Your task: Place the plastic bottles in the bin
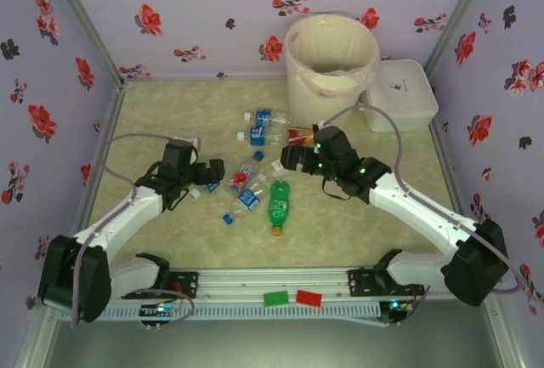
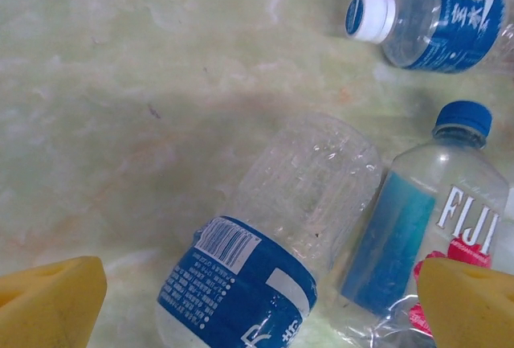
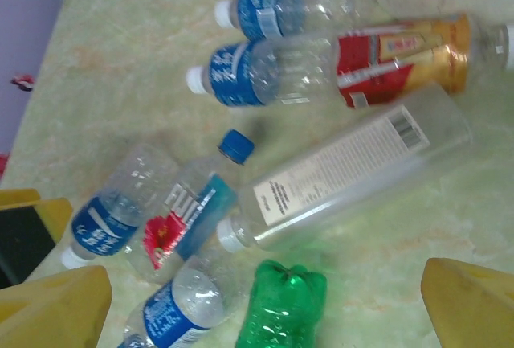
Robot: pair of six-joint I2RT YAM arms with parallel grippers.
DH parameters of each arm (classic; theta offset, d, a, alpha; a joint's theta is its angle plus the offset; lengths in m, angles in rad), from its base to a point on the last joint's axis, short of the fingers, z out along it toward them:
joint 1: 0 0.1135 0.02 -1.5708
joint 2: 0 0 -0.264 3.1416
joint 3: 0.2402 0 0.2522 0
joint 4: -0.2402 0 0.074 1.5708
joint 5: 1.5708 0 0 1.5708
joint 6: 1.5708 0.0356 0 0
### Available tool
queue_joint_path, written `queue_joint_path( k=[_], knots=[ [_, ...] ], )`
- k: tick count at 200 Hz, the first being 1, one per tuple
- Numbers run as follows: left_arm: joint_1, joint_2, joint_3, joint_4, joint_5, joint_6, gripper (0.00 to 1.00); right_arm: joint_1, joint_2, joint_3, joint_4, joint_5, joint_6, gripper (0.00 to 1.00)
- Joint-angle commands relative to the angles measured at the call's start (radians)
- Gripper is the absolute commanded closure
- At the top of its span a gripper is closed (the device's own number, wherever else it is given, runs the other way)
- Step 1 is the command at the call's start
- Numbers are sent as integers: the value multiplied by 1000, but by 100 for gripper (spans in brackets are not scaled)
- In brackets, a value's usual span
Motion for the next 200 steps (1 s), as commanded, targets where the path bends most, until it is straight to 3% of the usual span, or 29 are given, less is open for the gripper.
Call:
queue_joint_path(
  k=[1,50,200],
  knots=[
    [7,48,43,6,46,38,0,51,-18,-62,125,131,124,0],
    [8,169,90,-50,50,37,0,79,17,-116,215,184,169,0],
    [9,369,140,-107,21,16,22,79,43,-90,162,198,145,0]
  ],
)
